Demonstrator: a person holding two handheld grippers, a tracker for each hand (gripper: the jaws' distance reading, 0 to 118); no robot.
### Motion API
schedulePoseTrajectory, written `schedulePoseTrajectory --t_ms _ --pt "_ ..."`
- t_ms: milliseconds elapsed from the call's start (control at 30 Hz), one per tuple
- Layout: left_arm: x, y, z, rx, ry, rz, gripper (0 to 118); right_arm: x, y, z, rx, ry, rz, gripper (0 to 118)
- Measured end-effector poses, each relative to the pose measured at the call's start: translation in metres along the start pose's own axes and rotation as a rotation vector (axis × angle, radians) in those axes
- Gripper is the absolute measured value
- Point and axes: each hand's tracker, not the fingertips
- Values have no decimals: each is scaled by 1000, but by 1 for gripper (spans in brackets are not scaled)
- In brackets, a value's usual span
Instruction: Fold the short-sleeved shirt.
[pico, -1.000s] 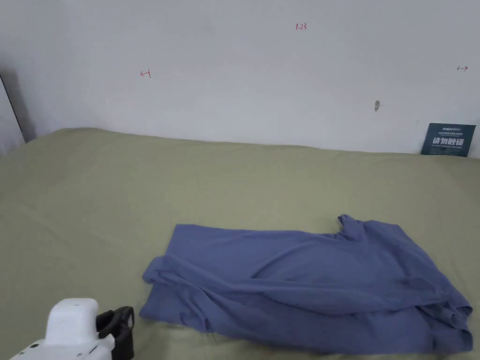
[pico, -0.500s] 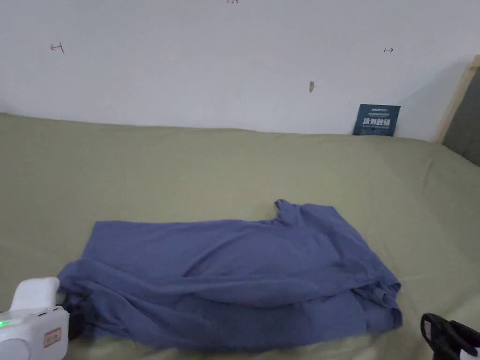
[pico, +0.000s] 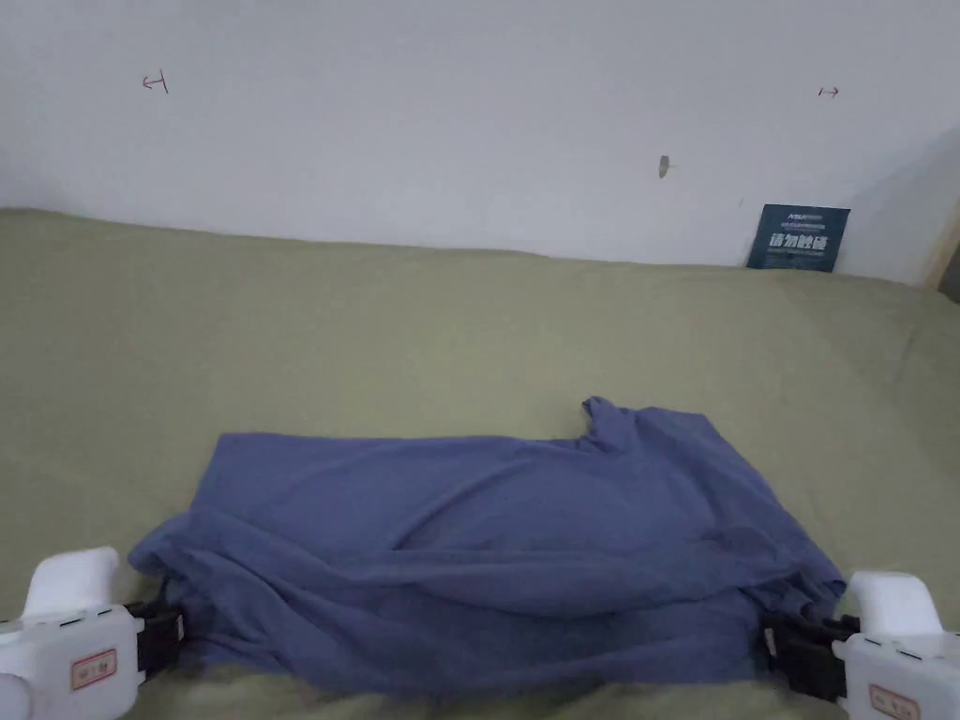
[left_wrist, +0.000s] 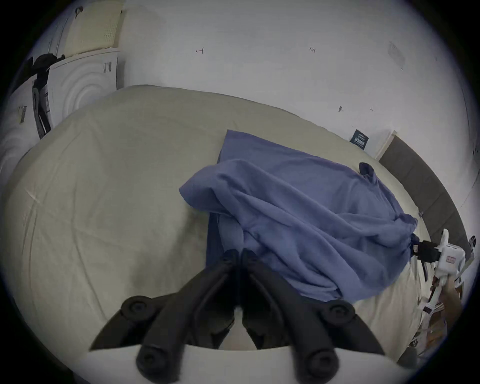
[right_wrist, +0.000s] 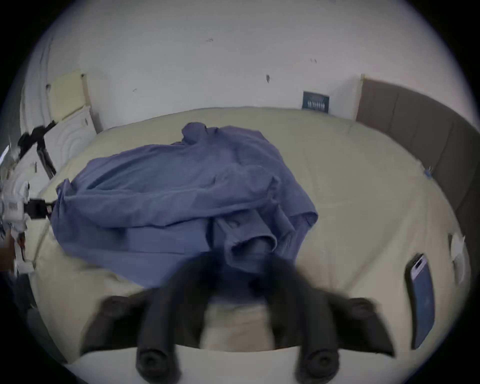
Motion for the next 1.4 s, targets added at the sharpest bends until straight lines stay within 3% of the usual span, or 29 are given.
schedulePoseTrajectory --t_ms 33,67,167,700,800,900,1000,1333,1367,1400 --pt "-2 1 1 0 -10 8 3 2 -2 0 2 11 -25 4" --pt "-3 1 2 3 -20 19 3 2 -4 4 43 -28 -19 4" --pt "-11 5 5 11 -50 46 3 13 -7 16 77 43 -115 3" --pt "-37 -6 90 50 -162 48 3 13 -15 127 74 63 -111 3" --pt "-41 -28 118 31 -188 79 3 13 -33 145 33 57 -101 3" --pt "-40 -56 138 -4 -172 81 3 13 -58 159 -31 57 -141 3" --pt "-44 -85 149 -48 -146 89 3 8 -84 169 -89 36 -116 3" --pt "-81 -159 169 -132 -115 278 3 7 -145 172 -193 -15 -137 4" --pt "-79 -157 170 -129 -121 274 5 6 -143 173 -194 -11 -135 5" --pt "-77 -156 172 -131 -133 265 16 4 -139 177 -191 -3 -131 20"
